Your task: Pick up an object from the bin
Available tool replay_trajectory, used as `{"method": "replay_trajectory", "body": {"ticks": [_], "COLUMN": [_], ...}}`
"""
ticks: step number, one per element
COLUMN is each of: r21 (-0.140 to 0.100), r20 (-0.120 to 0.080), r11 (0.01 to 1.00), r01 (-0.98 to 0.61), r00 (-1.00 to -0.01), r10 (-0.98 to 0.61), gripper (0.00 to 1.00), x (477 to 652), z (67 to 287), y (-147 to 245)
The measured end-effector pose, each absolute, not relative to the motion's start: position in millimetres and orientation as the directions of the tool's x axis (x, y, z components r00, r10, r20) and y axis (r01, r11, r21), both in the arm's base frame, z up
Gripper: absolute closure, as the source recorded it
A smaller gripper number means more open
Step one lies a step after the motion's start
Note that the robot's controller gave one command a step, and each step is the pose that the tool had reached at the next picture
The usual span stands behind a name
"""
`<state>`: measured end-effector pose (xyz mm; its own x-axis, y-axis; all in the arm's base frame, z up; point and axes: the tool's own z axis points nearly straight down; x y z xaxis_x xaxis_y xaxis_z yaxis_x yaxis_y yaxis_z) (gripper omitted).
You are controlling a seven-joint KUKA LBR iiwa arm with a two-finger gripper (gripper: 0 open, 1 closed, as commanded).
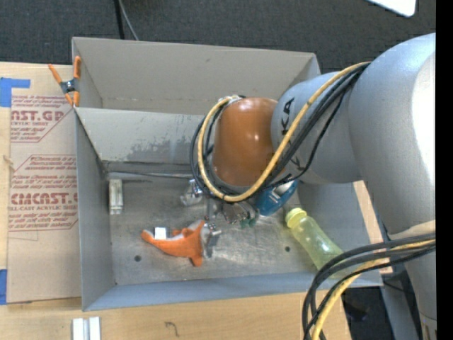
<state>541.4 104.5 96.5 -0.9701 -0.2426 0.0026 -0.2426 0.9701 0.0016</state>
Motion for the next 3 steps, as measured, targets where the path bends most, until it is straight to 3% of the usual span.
{"method": "replay_trajectory", "body": {"ticks": [1,2,3], "r21": [0.000,0.000,-0.002], "r20": [-0.003,-0.006,-0.013], "r11": [0.934,0.921,0.864], "r01": [-0.358,-0.389,-0.503], "r00": [-0.934,-0.921,-0.864], "r10": [-0.358,-0.389,-0.503], "gripper": [0.00,0.00,1.00], "x": [529.9,521.6,526.0], "z": [103.5,70.0,73.0], "y": [113.5,124.9,129.6]}}
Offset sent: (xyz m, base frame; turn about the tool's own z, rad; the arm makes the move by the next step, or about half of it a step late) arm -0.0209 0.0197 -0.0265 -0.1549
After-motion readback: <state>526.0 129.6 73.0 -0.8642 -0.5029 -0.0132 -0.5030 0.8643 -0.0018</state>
